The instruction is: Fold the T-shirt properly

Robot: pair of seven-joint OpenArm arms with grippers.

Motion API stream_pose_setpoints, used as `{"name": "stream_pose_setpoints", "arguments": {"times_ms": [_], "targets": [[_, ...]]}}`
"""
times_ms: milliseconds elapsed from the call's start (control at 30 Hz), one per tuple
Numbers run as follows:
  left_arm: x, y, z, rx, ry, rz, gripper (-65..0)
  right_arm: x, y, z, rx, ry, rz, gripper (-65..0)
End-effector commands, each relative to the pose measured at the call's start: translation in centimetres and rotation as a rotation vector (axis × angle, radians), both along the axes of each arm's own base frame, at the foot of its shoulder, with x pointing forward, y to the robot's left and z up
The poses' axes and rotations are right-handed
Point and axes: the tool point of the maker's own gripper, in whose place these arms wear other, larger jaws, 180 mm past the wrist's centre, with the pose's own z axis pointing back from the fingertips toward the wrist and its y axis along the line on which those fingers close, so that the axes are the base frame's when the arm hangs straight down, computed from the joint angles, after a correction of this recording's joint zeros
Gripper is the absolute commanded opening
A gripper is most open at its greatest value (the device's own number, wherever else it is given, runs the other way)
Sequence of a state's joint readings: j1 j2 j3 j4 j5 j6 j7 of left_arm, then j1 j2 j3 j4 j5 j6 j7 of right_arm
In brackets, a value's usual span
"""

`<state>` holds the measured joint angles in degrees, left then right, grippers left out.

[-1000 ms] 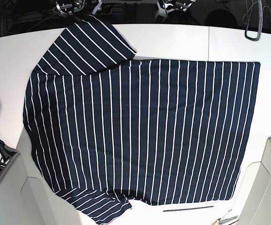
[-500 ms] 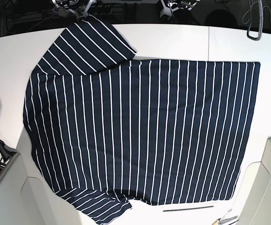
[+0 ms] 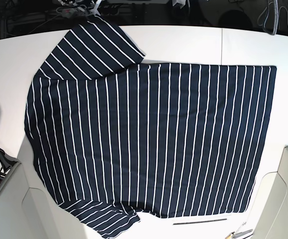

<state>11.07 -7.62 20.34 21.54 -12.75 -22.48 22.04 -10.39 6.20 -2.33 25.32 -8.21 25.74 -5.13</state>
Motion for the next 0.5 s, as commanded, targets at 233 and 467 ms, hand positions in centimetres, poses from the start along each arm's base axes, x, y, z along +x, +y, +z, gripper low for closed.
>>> {"name": "stream_pose_setpoints", "arguments": {"times_ms": [233,467], "targets": [[-4.1,3.9,2.3,-0.006,0.001,0.181,-44.4,-3.9,-2.9,1.2,-0.003,0.017,0.037,-39.4],[-6.4,5.7,4.6,0.029,-0.039,0.297,-44.4,-6.5,-5.3,3.1,0.002,0.011,0.015,-39.3]]}}
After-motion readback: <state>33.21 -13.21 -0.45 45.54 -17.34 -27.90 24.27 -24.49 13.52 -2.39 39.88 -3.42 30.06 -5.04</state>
